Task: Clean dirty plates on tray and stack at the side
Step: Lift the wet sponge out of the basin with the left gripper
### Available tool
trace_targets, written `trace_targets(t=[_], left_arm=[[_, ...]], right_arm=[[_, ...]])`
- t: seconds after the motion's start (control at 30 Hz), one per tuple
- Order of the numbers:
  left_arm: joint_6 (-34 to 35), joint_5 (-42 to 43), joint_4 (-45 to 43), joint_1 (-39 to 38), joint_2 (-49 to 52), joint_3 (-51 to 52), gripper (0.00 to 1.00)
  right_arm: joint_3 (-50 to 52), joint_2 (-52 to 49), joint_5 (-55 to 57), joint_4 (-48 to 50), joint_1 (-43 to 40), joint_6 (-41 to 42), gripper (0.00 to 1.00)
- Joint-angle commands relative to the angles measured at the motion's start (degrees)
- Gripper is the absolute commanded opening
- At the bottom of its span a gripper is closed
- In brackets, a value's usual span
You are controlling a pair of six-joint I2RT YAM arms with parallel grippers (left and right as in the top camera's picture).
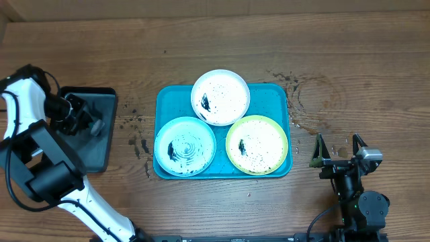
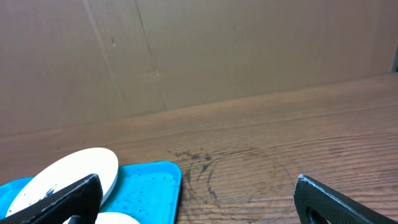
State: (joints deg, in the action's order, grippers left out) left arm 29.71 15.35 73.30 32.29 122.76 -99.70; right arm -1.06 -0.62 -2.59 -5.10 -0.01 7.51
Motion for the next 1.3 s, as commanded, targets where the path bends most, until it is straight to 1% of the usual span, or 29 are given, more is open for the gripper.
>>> trace_targets(t=[0.0,0.17,0.4,0.47,0.57,0.63,1.27], left_arm=[[0.74,8.48,2.03,1.44,-0.94,-4.42,0.04],[0.72,16.15,2.51,3.34,-0.94,-5.60,0.04],[0.76,29.59,3.34,7.04,-0.94,-5.60,0.04],[2.08,31.23,3.37,7.98,-0.94,-5.60,0.04],[7.19,31.23,3.39,9.38,-0.94,-5.60,0.04],[9.14,31.23,3.41,10.23,-0.94,-5.60,0.04],[11.06,31.10,2.95,10.91,-0.94,-5.57,0.04]], right_arm=[[0.57,0.46,0.20,0.42,-0.11,0.44,1.00],[0.57,0.46,0.17,0.42,-0.11,0.44,1.00],[0.57,0.46,0.17,0.42,-0.11,0.44,1.00],[0.59,0.46,0.17,0.42,-0.11,0.44,1.00],[0.59,0.46,0.17,0.42,-0.11,0.44,1.00],[0.57,0.46,0.20,0.42,-0.11,0.44,1.00],[0.57,0.46,0.17,0.42,-0.11,0.44,1.00]])
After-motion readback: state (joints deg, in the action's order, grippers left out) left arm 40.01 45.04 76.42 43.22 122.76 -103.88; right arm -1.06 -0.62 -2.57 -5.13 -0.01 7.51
